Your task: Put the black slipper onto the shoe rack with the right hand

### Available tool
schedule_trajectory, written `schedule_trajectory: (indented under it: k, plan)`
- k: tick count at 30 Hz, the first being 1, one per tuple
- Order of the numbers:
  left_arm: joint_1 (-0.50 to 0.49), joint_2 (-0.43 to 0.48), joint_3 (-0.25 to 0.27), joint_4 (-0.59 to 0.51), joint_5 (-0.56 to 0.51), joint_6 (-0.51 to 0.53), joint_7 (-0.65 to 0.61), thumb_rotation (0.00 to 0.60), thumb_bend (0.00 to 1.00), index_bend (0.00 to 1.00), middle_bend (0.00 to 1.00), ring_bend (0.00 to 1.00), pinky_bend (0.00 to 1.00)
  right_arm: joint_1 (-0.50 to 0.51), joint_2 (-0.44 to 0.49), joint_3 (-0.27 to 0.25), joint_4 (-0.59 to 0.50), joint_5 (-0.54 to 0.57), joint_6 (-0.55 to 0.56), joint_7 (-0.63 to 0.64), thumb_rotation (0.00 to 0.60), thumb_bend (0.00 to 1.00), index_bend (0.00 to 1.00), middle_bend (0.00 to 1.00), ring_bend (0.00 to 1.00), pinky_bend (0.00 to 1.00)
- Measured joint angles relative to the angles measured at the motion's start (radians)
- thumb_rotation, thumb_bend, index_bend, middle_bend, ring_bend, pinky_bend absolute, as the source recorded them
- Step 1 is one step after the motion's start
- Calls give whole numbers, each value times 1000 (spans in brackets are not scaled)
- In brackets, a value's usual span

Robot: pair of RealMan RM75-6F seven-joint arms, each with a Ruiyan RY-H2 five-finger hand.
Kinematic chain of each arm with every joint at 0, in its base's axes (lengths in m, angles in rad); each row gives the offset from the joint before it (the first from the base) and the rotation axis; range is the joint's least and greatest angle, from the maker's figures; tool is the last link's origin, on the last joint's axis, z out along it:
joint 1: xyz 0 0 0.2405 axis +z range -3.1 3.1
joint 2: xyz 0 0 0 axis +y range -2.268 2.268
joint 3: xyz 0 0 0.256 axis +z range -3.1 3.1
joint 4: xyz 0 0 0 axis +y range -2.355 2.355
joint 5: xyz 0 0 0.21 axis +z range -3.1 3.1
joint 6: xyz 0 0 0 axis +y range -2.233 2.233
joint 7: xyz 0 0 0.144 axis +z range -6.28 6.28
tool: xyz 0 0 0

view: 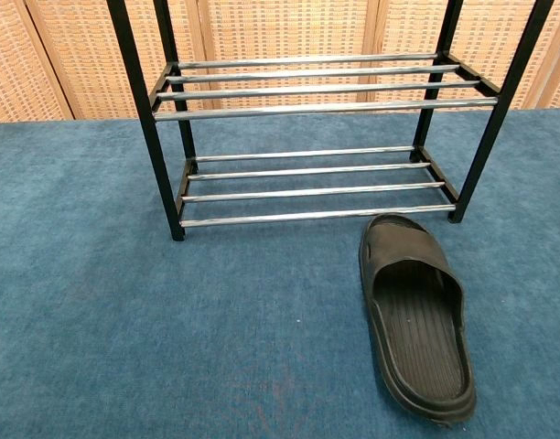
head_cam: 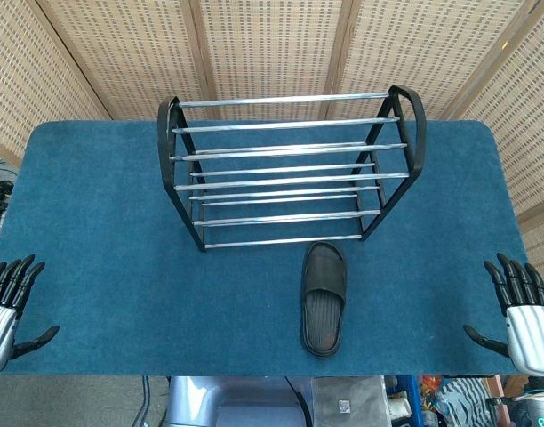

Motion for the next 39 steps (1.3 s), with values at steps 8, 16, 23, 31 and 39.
schedule_trajectory:
  k: [8,16,23,31,39]
  plan:
    - [1,1,-2,1,-4,0,-4,600,173,0,0,0,0,13,1,-18,10,-34,-23,5,600,0,0,0,0,0]
    - [-1,3,-11,-4,-12,1,-8,600,173,0,0,0,0,99,-9,-66,143,-247,-70,10,600,0,0,0,0,0]
    - [-9,3,-19,-8,-35,-20,-6,600,173,0,0,0,0,254,-61,-108,323,-468,-109,48,600,0,0,0,0,0]
    - [-16,6,-28,-8,-60,-39,-19,600,173,0,0,0,0,399,-184,-129,470,-594,-167,57,600,0,0,0,0,0]
    - [-23,9,-32,-6,-72,-55,-27,600,172,0,0,0,0,479,-264,-146,524,-625,-261,27,600,0,0,0,0,0]
